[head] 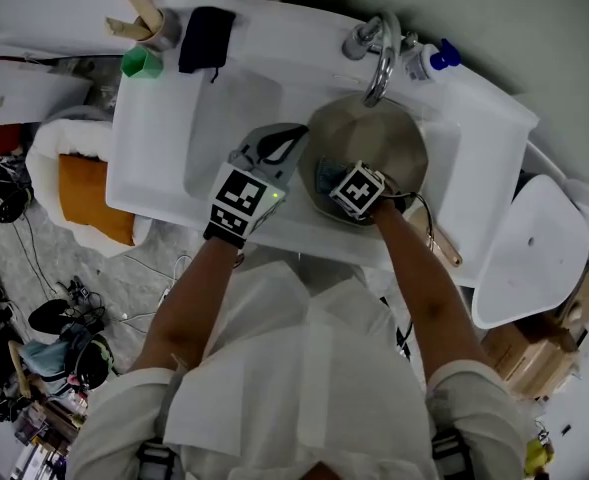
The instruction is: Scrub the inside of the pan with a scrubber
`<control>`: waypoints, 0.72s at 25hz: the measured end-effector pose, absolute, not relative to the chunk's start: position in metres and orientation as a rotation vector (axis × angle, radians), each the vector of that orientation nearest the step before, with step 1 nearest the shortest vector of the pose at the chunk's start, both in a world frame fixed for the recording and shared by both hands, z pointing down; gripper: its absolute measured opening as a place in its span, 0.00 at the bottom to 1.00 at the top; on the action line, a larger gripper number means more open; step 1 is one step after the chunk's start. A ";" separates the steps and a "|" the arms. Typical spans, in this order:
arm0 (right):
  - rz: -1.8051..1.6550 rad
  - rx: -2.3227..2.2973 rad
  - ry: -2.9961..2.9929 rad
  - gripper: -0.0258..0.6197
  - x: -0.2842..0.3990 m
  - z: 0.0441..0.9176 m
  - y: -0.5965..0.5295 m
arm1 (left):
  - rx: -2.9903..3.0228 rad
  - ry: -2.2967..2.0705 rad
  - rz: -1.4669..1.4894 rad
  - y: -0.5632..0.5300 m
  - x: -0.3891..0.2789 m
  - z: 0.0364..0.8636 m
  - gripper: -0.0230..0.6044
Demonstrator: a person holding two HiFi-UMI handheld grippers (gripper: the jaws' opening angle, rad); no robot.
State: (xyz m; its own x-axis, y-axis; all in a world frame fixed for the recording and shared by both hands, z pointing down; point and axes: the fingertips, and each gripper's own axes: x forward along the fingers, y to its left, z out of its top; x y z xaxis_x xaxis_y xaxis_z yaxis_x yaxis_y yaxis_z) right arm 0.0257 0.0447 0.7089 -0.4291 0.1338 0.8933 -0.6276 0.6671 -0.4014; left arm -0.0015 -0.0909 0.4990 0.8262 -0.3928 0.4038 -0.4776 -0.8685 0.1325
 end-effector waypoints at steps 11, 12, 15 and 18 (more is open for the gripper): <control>0.885 0.761 -1.819 0.06 0.048 0.719 -0.047 | 2.783 -0.633 0.595 -0.089 0.002 0.506 0.06; 0.881 0.799 -1.811 0.06 0.054 0.719 -0.055 | 2.781 -0.631 0.603 -0.089 0.003 0.507 0.06; 0.850 0.880 -1.799 0.06 0.072 0.718 -0.075 | 2.778 -0.634 0.601 -0.091 0.004 0.508 0.06; 0.871 0.929 -1.778 0.06 0.085 0.718 -0.081 | 2.775 -0.634 0.591 -0.092 0.006 0.510 0.06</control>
State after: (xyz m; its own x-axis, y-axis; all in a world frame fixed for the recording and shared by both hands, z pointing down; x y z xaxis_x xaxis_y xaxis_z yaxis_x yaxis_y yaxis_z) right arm 0.0851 -0.0812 0.7182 -0.2932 -0.2201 0.9304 -0.8699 0.4652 -0.1641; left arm 0.0057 -0.0918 0.5099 0.8247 -0.3635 0.4333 -0.4579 -0.8788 0.1343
